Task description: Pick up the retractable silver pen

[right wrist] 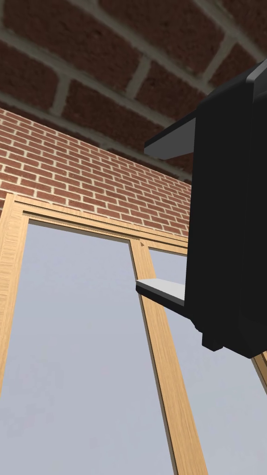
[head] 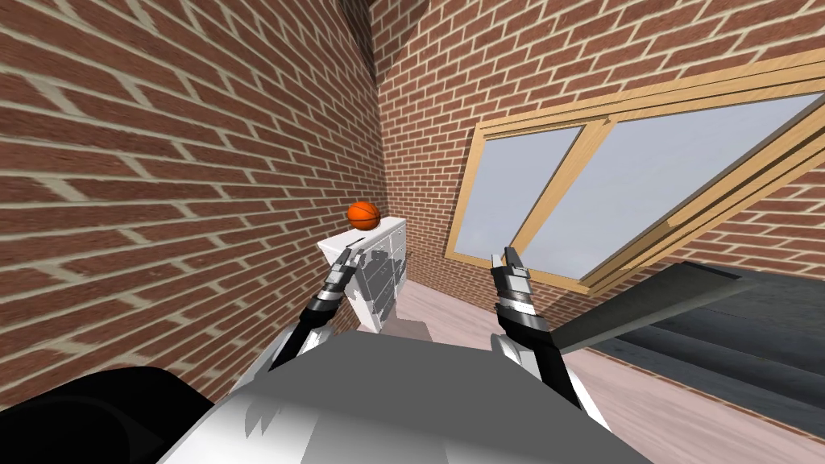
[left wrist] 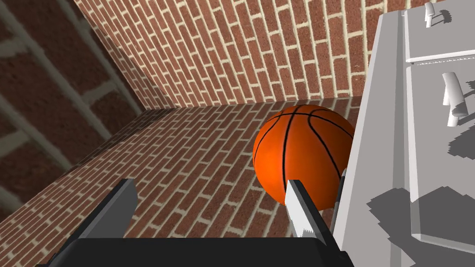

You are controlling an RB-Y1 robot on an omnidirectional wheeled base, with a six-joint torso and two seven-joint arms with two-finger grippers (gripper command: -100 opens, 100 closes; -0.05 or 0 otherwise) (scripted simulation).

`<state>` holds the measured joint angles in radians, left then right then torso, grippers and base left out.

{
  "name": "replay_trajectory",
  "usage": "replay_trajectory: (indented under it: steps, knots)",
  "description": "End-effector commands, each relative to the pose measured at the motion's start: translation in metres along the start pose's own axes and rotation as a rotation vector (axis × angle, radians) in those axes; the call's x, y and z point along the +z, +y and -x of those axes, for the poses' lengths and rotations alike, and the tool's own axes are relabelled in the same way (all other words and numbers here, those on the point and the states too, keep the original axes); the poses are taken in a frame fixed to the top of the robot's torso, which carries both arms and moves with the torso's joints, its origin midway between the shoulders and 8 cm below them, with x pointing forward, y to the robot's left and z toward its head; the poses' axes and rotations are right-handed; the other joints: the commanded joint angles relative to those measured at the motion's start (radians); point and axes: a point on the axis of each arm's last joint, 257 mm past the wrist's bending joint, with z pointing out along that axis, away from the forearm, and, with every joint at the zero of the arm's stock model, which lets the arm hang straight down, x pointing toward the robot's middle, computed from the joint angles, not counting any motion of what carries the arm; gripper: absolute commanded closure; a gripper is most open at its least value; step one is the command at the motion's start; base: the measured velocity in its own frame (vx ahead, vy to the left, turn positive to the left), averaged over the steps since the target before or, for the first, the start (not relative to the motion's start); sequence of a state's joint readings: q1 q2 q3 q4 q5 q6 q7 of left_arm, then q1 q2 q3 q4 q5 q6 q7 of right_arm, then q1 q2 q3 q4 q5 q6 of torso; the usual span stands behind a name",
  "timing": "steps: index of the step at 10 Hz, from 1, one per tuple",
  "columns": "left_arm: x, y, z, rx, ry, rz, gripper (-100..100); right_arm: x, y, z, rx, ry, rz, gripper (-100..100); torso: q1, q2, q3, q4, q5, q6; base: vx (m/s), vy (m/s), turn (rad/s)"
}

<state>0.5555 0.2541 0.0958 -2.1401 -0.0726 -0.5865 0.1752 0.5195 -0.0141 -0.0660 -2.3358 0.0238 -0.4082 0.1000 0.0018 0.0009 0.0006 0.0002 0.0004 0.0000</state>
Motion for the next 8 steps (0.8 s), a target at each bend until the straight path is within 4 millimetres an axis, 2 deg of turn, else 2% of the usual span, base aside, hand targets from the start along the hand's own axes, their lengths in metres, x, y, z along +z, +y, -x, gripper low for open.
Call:
replay_trajectory:
  steps: [1,2,3,4,5,6,7,8]
  knots:
    - [-0.008,0.013,0.0,0.026,0.047,0.026,-100,0.0,0.0,0.0,0.0,0.0,0.0,0,0.0,0.0,0.0,0.0,0.0,0.0,-0.02,0.024,0.04]
    - [-0.007,0.012,-0.001,0.035,0.068,0.027,-100,0.0,0.0,0.0,0.0,0.0,0.0,0,0.0,0.0,0.0,0.0,0.0,0.0,-0.014,0.019,0.022]
    - [-0.015,0.025,0.0,0.055,0.102,0.052,-100,0.0,0.0,0.0,0.0,0.0,0.0,0,0.0,0.0,0.0,0.0,0.0,0.0,-0.012,0.023,0.051]
    - [-0.015,0.025,-0.001,0.066,0.125,0.053,-100,0.0,0.0,0.0,0.0,0.0,0.0,0,0.0,0.0,0.0,0.0,0.0,0.0,-0.013,0.018,0.02]
    - [-0.023,0.038,0.002,0.085,0.157,0.079,-100,0.0,0.0,0.0,0.0,0.0,0.0,0,0.0,0.0,0.0,0.0,0.0,0.0,-0.018,0.025,0.045]
    - [-0.023,0.037,0.0,0.098,0.183,0.08,-100,0.0,0.0,0.0,0.0,0.0,0.0,0,0.0,0.0,0.0,0.0,0.0,0.0,-0.014,0.021,0.023]
    - [-0.032,0.05,0.005,0.116,0.212,0.107,-100,0.0,0.0,0.0,0.0,0.0,0.0,0,0.0,0.0,0.0,0.0,0.0,0.0,-0.016,0.025,0.049]
    - [-0.031,0.05,0.004,0.131,0.242,0.108,-100,0.0,0.0,0.0,0.0,0.0,0.0,0,0.0,0.0,0.0,0.0,0.0,0.0,-0.012,0.022,0.022]
